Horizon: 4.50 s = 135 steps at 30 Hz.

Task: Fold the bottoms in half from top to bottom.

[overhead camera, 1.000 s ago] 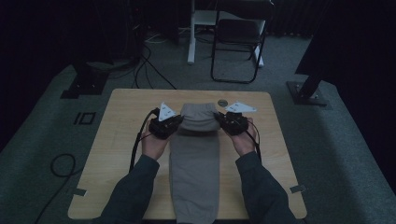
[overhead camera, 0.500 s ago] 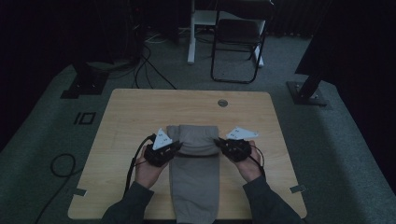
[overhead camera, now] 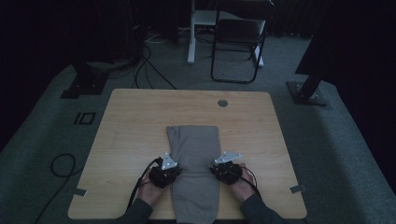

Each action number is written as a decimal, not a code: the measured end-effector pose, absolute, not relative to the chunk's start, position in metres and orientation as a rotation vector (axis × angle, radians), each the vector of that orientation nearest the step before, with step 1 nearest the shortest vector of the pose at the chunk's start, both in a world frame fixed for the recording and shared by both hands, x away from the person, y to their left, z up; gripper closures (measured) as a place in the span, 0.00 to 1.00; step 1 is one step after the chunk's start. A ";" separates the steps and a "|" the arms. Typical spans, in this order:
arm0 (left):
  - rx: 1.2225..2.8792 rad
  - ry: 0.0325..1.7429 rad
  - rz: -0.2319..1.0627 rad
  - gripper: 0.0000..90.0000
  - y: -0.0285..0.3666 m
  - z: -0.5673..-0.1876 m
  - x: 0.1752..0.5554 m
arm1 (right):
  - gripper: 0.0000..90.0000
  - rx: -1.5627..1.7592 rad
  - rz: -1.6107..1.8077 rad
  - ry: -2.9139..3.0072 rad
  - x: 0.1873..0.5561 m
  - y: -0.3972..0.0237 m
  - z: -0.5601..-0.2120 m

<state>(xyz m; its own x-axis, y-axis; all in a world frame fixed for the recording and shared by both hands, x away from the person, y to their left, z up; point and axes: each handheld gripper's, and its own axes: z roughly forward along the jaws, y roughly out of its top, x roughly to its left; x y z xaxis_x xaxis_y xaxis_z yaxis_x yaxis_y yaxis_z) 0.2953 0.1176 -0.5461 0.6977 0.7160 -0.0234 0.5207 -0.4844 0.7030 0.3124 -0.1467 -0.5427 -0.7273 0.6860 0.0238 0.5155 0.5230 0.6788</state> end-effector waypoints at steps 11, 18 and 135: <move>2.166 0.960 0.433 0.96 0.121 -0.549 0.320 | 0.96 1.037 1.019 2.484 0.339 -0.142 -0.545; 2.148 1.001 0.449 0.96 0.125 -0.549 0.347 | 0.96 1.058 1.012 2.464 0.363 -0.134 -0.545; 2.028 0.987 0.316 0.91 0.143 -0.542 0.357 | 0.76 1.197 1.193 2.337 0.423 -0.131 -0.521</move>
